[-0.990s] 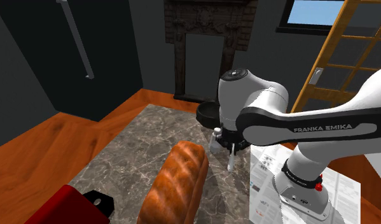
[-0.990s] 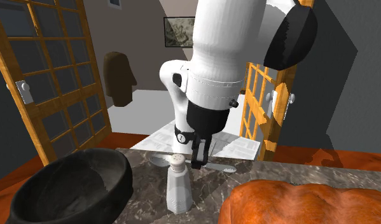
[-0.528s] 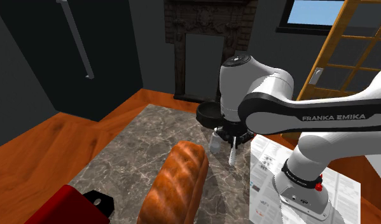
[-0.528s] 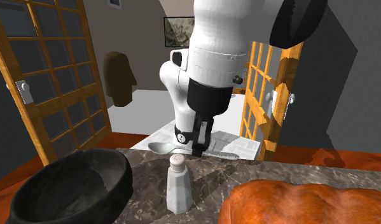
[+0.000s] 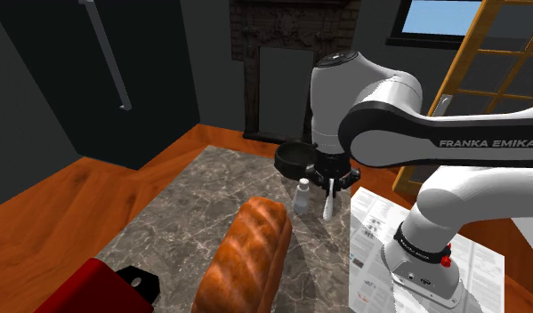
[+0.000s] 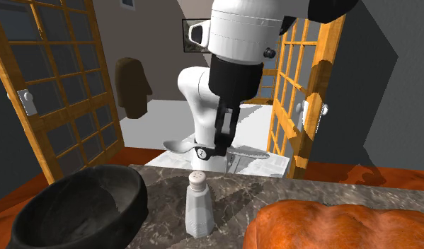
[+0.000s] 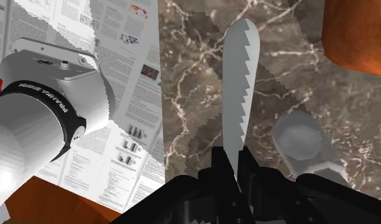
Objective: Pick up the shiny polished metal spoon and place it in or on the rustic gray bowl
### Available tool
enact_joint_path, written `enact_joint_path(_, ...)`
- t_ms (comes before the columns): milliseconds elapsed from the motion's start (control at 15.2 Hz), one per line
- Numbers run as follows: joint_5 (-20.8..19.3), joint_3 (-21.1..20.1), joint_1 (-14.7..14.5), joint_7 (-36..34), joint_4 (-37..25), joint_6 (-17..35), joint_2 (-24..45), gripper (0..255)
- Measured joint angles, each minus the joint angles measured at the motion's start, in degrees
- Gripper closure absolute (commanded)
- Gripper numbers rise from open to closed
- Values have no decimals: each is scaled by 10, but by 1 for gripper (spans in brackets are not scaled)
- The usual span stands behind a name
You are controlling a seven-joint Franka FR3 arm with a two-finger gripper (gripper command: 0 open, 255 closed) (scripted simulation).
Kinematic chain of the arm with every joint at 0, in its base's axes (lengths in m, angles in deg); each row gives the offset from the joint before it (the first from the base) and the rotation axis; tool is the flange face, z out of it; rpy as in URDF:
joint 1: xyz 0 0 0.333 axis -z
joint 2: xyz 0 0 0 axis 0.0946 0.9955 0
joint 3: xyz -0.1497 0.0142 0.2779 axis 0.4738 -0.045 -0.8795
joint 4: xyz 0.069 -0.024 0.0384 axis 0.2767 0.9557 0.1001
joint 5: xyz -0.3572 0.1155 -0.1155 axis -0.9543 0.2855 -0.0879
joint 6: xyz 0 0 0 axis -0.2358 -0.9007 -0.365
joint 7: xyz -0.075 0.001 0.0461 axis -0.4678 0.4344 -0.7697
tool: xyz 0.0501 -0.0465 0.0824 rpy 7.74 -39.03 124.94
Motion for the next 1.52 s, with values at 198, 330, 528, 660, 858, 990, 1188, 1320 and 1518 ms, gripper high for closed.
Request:
enact_joint_path(198,-10,10,4,1,-19,-19,0,255)
enact_joint_path(330,-16,20,4,3,-31,-35,-4,255)
enact_joint_path(528,-26,31,8,4,-53,-57,-3,255)
enact_joint_path(660,-32,37,10,5,-67,-70,-2,255)
enact_joint_path(858,-42,44,20,9,-87,-79,9,255)
enact_joint_path(990,-58,50,40,23,-100,-66,34,255)
enact_joint_path(1188,-81,54,71,42,-117,-40,76,255)
enact_joint_path(1320,-100,56,97,55,-137,-22,113,255)
enact_joint_path(1518,-129,54,134,67,-178,-4,172,255)
